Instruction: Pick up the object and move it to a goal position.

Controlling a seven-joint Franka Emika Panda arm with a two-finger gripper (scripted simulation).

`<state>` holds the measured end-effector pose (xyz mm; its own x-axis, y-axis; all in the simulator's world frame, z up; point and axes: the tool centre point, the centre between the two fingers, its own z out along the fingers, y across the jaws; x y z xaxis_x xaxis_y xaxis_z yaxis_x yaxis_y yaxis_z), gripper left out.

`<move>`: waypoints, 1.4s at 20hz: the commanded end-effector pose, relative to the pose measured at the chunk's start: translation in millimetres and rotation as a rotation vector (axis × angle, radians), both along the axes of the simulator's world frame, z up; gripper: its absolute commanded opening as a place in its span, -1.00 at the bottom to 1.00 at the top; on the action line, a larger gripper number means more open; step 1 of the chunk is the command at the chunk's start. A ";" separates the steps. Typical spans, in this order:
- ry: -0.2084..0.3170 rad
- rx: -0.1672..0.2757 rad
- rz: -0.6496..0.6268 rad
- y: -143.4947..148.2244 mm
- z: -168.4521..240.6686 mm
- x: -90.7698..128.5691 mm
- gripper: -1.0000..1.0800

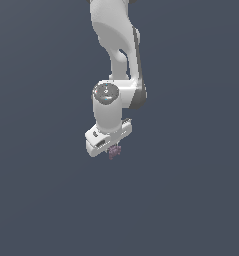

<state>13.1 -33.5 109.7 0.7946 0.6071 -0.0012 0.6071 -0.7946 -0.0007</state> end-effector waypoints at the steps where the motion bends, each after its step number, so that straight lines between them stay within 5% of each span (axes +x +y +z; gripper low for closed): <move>1: -0.001 0.000 -0.001 -16.0 22.2 -7.4 -1.00; 18: -0.002 0.002 0.000 -132.2 185.9 -59.3 -1.00; 28: -0.002 0.001 -0.001 -168.2 234.4 -71.5 -1.00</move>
<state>-57.4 -198.6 339.9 0.7958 0.6055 0.0015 0.6055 -0.7958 0.0006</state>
